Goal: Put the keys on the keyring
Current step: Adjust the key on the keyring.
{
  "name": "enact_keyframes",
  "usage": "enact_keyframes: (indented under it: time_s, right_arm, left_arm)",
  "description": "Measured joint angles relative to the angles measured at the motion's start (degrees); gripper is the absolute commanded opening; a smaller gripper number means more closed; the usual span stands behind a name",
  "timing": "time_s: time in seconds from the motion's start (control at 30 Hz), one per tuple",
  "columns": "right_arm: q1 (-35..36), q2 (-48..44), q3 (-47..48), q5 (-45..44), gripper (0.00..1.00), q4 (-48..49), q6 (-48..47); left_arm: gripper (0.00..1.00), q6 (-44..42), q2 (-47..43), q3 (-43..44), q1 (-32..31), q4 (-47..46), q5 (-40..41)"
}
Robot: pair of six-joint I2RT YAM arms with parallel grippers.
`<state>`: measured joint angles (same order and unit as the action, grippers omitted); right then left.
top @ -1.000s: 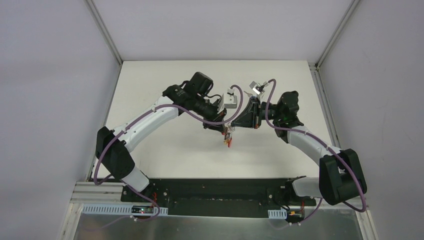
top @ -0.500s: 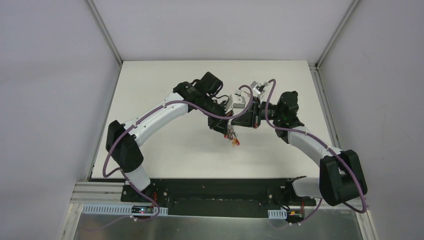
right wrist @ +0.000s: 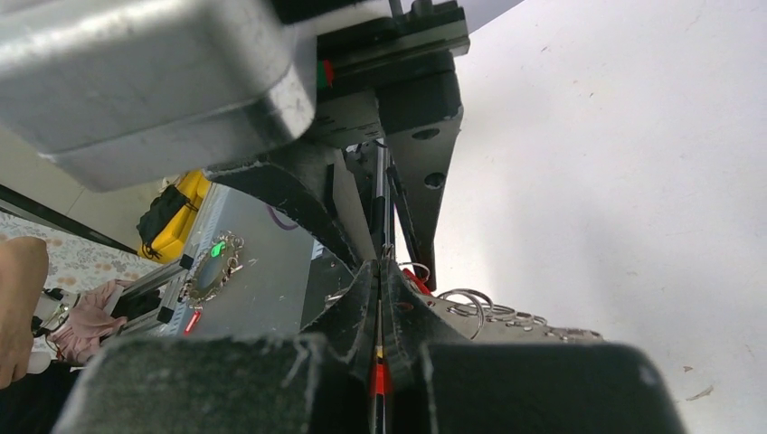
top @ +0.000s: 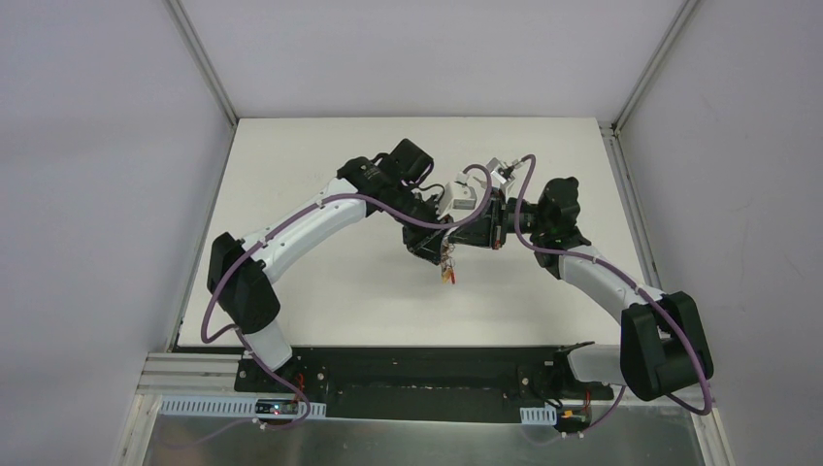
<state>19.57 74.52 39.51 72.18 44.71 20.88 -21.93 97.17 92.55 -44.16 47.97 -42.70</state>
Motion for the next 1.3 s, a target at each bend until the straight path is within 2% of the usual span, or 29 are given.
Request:
enact_keyframes:
  time_s: [0.6, 0.7, 0.9, 1.03, 1.3]
  right_arm:
    - [0.00, 0.00, 0.00, 0.13, 0.00, 0.00, -0.61]
    - [0.00, 0.00, 0.00, 0.13, 0.00, 0.00, -0.61]
    - [0.00, 0.00, 0.00, 0.15, 0.00, 0.00, -0.61]
    - [0.00, 0.00, 0.00, 0.33, 0.00, 0.00, -0.61]
    - [0.33, -0.04, 0.00, 0.66, 0.00, -1.31, -2.78]
  left_arm:
    - [0.31, 2.89, -2.25, 0.83, 2.95, -4.90, -2.40]
    - [0.29, 4.00, -2.25, 0.83, 2.95, -6.10, -3.76]
    - [0.17, 5.16, -2.25, 0.83, 2.95, -6.86, -5.40]
    - [0.00, 5.42, -2.25, 0.83, 2.99, -6.82, -5.73]
    - [0.00, 5.53, -1.73, 2.16, 2.99, -4.33, -4.98]
